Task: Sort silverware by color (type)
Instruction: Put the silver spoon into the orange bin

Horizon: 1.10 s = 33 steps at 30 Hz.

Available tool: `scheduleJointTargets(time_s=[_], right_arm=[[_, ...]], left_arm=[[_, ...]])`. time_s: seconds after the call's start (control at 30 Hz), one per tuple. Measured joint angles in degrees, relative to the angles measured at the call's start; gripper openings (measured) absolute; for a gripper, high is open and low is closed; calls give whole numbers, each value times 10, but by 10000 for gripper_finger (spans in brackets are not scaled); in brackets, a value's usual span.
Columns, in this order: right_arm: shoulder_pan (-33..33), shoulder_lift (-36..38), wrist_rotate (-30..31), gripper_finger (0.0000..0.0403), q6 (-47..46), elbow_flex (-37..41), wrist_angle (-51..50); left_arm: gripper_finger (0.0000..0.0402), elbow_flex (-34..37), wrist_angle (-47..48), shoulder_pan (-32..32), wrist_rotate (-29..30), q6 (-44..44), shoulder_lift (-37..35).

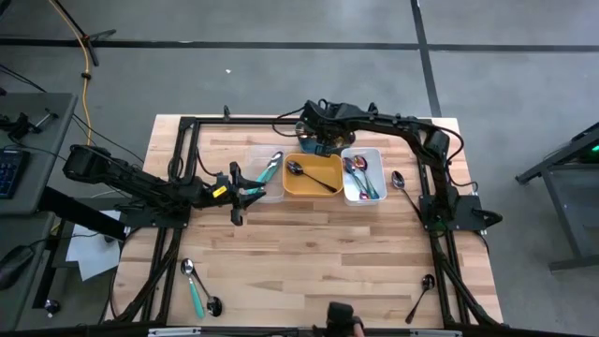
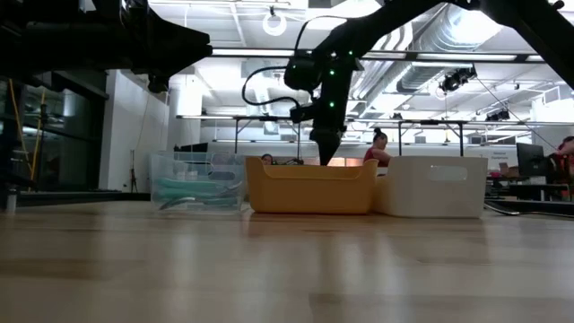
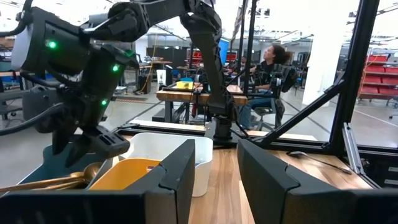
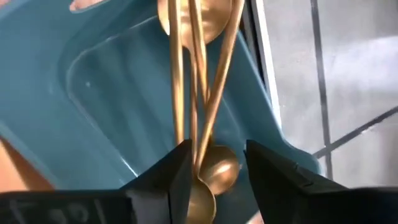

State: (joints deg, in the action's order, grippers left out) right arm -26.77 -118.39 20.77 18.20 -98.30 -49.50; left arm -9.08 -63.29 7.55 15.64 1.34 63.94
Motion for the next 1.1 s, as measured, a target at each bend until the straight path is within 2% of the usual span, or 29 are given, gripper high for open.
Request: scheduleJointTargets(time_s=[0.13,0.23,0.33,0.4,0.57,0.73,0.93,1.03,1.1], right_arm=[[4,20,-5,147,-19,-5,-45],[5,60,-50,148,-46,13,-73],[10,122,-103,148,-70,72,-56],[21,181,-119,149,-89,139,-11],[85,348,-129,149,-155,344,165],[184,479,-132,149,-212,536,436],[262,525,-132,149,-195,697,758],[275,524,-131,149,-196,739,840],[277,524,-131,149,-197,750,849]], left_arm=[[115,0,1,0,0,0,0],[115,0,3,0,-3,0,0],[115,0,3,0,-3,0,0],[115,0,4,0,-4,0,0],[115,0,6,0,-5,0,0],[115,0,13,0,-5,-8,0],[115,0,14,0,-5,-20,0],[115,0,14,0,-5,-20,0],[115,0,14,0,-5,-20,0]])
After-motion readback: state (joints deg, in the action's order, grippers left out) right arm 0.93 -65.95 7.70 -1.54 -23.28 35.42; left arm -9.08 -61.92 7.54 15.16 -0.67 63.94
